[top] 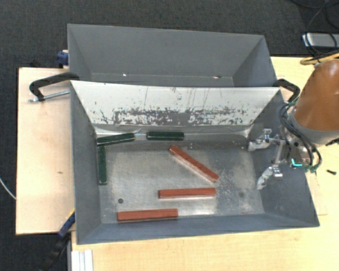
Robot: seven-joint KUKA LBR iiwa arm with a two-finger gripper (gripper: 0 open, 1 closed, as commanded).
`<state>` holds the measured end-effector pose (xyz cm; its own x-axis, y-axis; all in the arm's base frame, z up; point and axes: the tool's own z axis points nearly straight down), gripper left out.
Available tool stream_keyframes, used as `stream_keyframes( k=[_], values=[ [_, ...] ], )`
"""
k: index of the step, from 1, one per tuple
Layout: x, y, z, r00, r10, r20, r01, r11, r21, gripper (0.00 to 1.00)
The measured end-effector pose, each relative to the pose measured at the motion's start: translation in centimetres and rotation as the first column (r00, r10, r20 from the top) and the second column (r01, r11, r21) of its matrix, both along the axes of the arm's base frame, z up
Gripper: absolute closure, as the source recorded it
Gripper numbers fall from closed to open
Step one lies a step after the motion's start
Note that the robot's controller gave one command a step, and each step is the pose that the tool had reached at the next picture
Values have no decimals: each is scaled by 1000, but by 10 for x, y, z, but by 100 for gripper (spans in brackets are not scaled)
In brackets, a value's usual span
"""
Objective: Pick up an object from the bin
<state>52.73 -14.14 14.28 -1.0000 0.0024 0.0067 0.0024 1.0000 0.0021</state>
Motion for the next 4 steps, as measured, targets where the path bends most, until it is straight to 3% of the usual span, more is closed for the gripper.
stream_keyframes(
  k=[1,2,3,4],
  values=[
    [2,0,4,1000,2,8,-2,1000,-2,0],
    [23,115,-65,985,175,7,-175,985,-5,100],
    [23,118,-69,984,176,16,-176,984,-3,0],
    [21,117,-66,984,177,-2,-177,984,-1,100]
  ],
)
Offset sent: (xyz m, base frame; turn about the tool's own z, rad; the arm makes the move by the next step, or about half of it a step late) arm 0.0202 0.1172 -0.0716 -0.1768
